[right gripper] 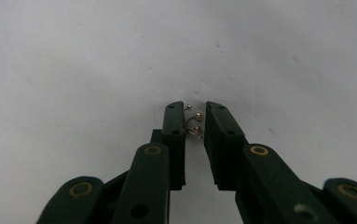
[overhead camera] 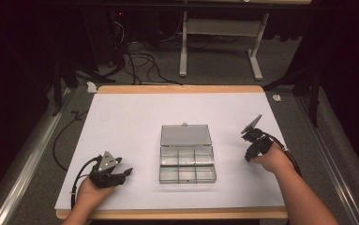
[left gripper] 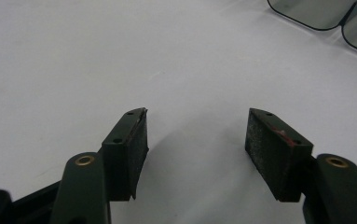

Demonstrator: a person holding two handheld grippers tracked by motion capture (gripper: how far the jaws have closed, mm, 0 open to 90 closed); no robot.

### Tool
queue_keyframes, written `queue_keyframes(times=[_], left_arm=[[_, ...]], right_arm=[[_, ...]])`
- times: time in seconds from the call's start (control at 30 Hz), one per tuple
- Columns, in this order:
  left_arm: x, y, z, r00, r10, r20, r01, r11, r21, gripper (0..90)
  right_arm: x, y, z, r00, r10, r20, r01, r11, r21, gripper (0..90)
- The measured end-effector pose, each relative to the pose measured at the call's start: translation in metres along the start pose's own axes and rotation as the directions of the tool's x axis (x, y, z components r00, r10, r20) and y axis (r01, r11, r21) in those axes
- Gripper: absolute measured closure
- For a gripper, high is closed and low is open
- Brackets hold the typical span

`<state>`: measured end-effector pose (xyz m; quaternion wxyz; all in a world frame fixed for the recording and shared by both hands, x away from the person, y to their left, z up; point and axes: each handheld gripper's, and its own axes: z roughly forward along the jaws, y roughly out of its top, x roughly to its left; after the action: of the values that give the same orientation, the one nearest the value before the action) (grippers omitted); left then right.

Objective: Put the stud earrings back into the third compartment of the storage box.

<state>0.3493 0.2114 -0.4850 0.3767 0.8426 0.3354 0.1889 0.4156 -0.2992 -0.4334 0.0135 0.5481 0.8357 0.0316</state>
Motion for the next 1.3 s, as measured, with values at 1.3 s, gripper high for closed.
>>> queue_keyframes(times=[1.3], left_arm=[[0.0003, 0.0, 0.0001, 1.0, 0.0, 0.002, 0.0, 1.0, 0.001, 39.9]], right_arm=[[0.0061, 0.0014, -0.003, 0.9989, -0.042, -0.022, 0.042, 0.999, -0.01, 90.0]])
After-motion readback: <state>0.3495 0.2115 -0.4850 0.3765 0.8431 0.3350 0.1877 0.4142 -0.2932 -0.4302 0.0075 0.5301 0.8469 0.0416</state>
